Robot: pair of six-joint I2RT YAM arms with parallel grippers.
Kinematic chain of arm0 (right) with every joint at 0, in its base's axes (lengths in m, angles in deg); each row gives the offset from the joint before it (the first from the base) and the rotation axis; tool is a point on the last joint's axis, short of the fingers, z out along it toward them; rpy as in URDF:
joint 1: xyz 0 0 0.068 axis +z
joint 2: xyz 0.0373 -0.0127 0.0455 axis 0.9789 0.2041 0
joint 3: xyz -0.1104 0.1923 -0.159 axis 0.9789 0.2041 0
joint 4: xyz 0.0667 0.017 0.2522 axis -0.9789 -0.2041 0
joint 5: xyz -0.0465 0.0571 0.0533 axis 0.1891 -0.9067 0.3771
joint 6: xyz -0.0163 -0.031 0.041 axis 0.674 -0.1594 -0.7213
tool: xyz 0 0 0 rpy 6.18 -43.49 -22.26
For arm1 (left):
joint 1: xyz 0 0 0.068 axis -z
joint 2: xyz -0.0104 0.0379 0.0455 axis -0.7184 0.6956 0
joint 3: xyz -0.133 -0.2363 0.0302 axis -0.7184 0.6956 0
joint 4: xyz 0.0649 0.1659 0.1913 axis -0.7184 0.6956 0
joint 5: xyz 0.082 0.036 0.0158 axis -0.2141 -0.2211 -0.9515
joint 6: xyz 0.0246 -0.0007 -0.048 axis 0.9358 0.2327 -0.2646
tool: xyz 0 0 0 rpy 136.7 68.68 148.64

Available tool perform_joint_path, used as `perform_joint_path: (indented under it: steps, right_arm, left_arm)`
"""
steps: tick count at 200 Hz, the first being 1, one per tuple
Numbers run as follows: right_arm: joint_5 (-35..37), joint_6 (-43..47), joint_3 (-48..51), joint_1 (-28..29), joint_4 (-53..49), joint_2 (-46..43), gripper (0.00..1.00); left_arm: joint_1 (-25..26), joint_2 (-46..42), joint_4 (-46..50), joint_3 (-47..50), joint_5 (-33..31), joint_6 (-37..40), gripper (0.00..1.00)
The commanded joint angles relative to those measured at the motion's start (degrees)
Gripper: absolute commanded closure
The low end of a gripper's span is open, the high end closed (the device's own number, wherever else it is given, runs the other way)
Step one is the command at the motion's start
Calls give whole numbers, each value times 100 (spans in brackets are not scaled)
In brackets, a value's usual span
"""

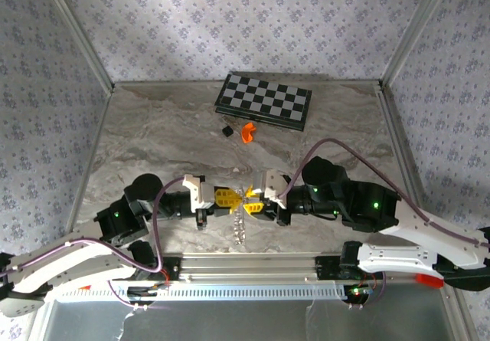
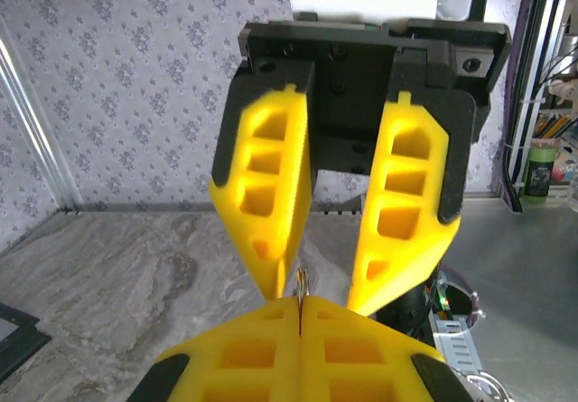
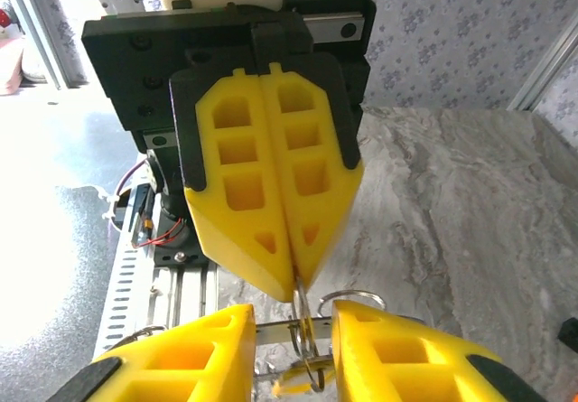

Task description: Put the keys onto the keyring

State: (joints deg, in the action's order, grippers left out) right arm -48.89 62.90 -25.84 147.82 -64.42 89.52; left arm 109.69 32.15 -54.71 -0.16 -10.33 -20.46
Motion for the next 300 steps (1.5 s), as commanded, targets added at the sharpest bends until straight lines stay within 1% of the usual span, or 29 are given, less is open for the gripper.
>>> perform_joint_path:
  steps: [1, 50, 127, 155, 186, 208, 215, 237, 262, 300]
  right_arm:
    - [-218, -137, 90, -43, 230, -97, 74]
    - [-321, -137, 244, -120, 444, -288, 81]
    - [-386, -113, 487, -238, 804, -528, 90]
    - [-433, -111, 516, -265, 868, -526, 92]
    - [-459, -172, 601, -283, 1000, -550, 92]
    - [-415, -173, 640, -302, 1039, -583, 100]
    - [-397, -166, 662, -301, 1059, -605, 100]
    - [-328, -138, 651, -304, 1064, -634, 100]
    - [-167, -109, 483, -290, 748, -582, 100]
    - [-26, -1, 347, -264, 461, -571, 100]
  left_arm:
    - [13, -49, -1022, 72, 143, -256, 100]
    - [16, -110, -1427, 227, 261, -295, 100]
    - [15, -84, -1630, 293, 491, -449, 100]
    - [13, -42, -1713, 302, 522, -493, 100]
    - [13, -9, -1845, 346, 553, -560, 100]
    - [13, 30, -1946, 373, 574, -639, 100]
    - [13, 39, -1951, 390, 574, -647, 100]
    - [13, -11, -1813, 441, 383, -608, 100]
    - [13, -96, -1464, 426, 92, -447, 100]
    - [14, -179, -875, 268, -31, -235, 100]
